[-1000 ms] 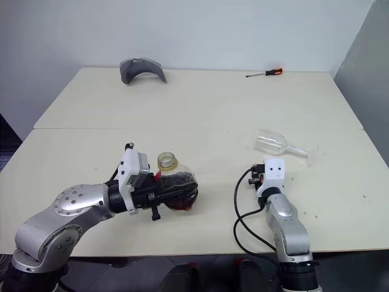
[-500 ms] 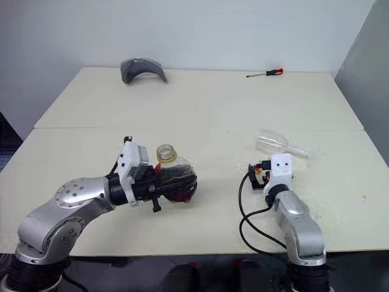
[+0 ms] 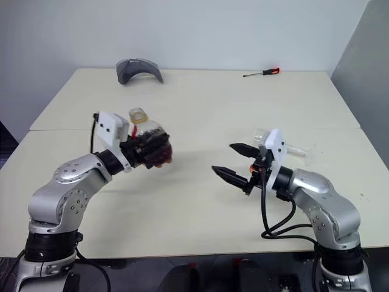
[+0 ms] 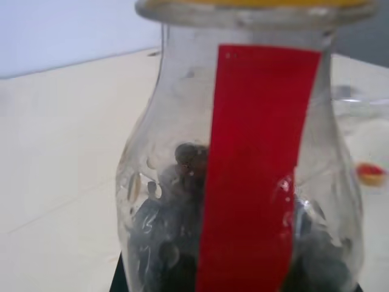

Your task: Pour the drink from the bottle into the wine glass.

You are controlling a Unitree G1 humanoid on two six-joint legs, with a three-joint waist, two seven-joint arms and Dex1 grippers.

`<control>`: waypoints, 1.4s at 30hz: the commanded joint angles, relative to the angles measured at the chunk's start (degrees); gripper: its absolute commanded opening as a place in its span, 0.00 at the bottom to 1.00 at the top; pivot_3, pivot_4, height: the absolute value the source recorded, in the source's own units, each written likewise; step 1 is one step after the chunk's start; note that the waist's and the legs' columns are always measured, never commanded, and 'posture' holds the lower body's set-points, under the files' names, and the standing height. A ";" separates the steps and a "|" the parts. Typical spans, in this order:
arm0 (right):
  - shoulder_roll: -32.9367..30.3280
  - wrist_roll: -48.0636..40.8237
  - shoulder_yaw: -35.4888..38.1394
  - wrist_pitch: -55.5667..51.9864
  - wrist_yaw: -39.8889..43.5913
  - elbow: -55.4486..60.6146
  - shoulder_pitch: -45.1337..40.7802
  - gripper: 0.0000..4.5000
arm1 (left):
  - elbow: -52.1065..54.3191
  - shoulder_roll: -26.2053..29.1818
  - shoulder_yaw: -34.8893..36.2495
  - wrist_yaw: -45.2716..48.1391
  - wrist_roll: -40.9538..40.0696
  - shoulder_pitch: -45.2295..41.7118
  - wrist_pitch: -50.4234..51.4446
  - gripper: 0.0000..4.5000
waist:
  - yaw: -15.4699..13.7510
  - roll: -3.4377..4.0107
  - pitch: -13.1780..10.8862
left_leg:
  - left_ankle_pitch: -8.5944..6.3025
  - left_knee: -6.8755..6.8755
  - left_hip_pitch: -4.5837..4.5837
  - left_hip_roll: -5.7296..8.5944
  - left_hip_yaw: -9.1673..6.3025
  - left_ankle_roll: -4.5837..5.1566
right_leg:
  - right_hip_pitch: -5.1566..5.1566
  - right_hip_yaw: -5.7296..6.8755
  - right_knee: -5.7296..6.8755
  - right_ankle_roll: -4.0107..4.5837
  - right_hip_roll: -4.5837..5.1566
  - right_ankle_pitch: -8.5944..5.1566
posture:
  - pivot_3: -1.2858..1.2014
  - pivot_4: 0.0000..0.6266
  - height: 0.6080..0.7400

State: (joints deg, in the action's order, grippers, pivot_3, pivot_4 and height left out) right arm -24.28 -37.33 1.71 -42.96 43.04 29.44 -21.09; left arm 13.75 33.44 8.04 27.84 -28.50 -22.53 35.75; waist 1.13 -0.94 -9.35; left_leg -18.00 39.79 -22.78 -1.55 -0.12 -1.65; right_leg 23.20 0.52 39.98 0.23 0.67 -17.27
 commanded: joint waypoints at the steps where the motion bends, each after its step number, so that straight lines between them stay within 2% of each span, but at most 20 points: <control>1: 2.56 -2.26 -3.54 0.48 0.57 -0.46 -5.43 1.00 | -3.61 -0.28 5.14 -6.23 5.11 -1.26 -5.30 0.23 | 0.18 0.00 0.00 | 0.00 0.00 0.00 0.00 -0.01 0.00 | 0.00 0.01 0.01 0.00 0.00 0.00 | 0.52 0.24 1.00; 10: 8.65 5.94 -11.44 7.73 -2.15 -9.01 -12.06 1.00 | -18.66 -0.35 11.41 -12.41 10.90 -4.21 -16.33 0.23 | 0.10 -0.11 0.06 | 0.02 0.09 -0.05 0.09 0.01 -0.04 | 0.02 0.08 0.03 0.00 0.19 0.01 | 0.52 0.24 1.00; 17: 11.95 12.11 -14.04 13.47 -3.77 -14.86 -14.80 1.00 | -29.60 -1.72 13.59 -10.56 10.29 -6.48 -24.27 0.23 | -0.10 -0.14 0.08 | 0.14 0.09 -0.08 0.12 0.07 -0.25 | 0.04 0.10 0.02 -0.01 0.26 0.01 | 0.52 0.24 1.00; 24: 14.38 12.81 -14.00 13.48 -5.47 -15.55 -15.58 1.00 | -35.82 -3.88 13.87 -9.23 9.95 -6.87 -26.97 0.23 | -0.03 -0.18 0.10 | 0.14 0.10 -0.09 0.10 0.06 -0.26 | 0.07 0.12 0.05 -0.01 0.26 0.02 | 0.52 0.24 1.00; 33: 14.43 12.86 -13.47 12.62 -6.09 -14.82 -15.25 1.00 | -37.63 -3.74 13.16 -9.78 11.52 -6.65 -28.54 0.23 | 0.06 -0.21 0.11 | 0.14 0.09 -0.08 0.10 0.06 -0.25 | 0.07 0.13 0.06 -0.01 0.26 0.02 | 0.52 0.24 1.00; 42: 14.49 12.54 -13.01 12.43 -6.28 -14.93 -15.59 1.00 | -36.78 -3.64 12.80 -9.12 11.81 -6.57 -28.29 0.87 | 0.13 -0.21 0.11 | 0.14 0.09 -0.08 0.10 0.06 -0.25 | 0.07 0.13 0.07 0.00 0.26 0.02 | 0.52 0.24 1.00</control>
State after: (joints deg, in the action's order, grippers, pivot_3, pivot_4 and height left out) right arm -10.11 -24.05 -12.42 -30.72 37.07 12.31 -35.62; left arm -25.12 28.94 20.60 18.40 -16.66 -28.02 8.27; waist 1.26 -1.15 -9.24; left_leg -17.86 39.87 -22.86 -1.45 -0.06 -1.89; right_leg 23.28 0.64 40.05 0.23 0.93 -17.26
